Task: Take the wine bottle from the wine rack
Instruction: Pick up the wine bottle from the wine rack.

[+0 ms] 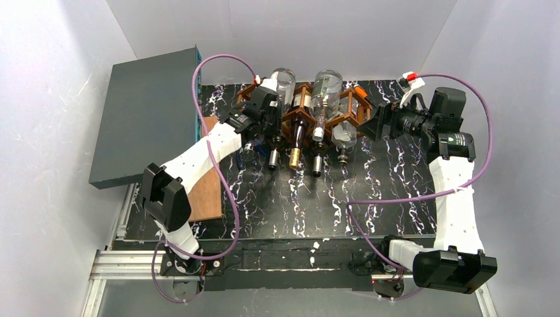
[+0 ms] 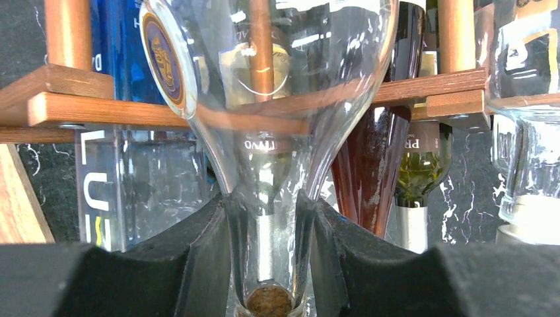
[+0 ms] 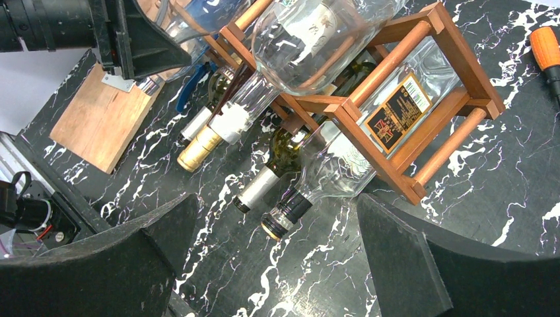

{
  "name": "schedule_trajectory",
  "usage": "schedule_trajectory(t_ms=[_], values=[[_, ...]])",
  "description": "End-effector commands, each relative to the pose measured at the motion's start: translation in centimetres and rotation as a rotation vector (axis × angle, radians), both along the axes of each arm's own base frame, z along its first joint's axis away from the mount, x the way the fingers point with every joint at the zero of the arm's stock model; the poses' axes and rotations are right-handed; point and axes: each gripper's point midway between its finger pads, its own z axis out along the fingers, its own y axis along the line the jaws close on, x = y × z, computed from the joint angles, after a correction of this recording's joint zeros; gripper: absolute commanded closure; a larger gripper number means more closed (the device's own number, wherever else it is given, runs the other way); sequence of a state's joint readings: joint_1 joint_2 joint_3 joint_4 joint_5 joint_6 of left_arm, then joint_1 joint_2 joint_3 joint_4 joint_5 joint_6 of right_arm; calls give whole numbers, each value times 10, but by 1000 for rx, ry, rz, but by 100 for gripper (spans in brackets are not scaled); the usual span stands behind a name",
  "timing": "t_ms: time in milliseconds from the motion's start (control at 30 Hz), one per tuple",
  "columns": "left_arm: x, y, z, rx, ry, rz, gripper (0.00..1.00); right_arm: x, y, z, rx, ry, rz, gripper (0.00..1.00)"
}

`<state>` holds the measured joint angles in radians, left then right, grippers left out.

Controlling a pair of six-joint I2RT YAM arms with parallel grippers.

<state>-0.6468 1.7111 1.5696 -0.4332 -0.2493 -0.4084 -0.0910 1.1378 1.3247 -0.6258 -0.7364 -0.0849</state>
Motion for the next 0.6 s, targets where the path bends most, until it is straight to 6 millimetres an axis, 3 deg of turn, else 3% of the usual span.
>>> schedule_trajectory(t_ms=[0,167,567], values=[[-6,14,54,-21,-129,-42,100,-3,2,9,0,-44,9,0],[-6,22,82,-18,-229,-50,100,-3,2,7,-1,-43,8,0],[-13,25,104,-32,-290,-79,100,-2,1,2,-4,-33,5,0]])
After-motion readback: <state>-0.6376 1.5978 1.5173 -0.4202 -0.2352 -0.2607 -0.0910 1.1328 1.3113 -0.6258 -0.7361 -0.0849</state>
